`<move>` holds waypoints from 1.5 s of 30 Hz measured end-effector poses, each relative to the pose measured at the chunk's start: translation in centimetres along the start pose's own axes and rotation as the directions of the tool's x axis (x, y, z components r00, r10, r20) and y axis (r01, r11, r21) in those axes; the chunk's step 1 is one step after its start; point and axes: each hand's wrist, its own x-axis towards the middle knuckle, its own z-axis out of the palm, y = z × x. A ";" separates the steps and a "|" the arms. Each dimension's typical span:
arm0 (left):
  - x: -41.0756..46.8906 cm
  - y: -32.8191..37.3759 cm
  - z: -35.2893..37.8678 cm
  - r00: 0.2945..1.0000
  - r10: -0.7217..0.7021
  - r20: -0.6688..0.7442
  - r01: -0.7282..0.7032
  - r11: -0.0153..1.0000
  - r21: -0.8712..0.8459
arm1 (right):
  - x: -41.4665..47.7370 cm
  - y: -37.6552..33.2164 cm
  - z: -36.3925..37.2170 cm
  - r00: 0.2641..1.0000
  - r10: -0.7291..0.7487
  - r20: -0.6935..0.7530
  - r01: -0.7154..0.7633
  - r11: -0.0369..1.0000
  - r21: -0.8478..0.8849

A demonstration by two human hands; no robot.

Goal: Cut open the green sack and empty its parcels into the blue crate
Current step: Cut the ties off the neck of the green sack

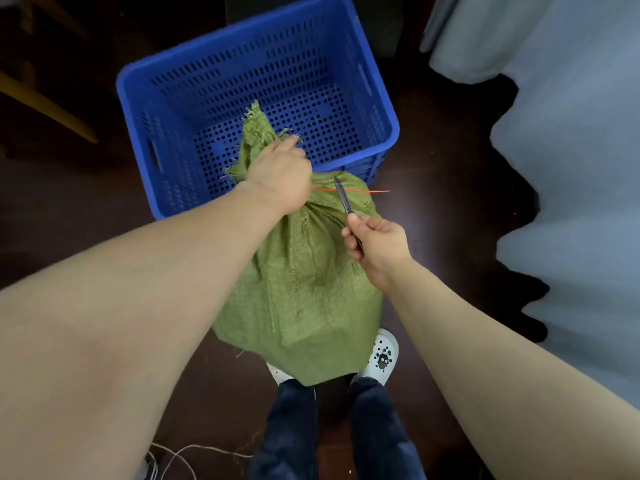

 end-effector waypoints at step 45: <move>-9.8 -0.8 4.5 0.907 -0.390 0.161 0.404 0.693 -0.597 | -3.3 0.3 4.2 0.828 -0.164 -0.536 0.082 0.981 -0.174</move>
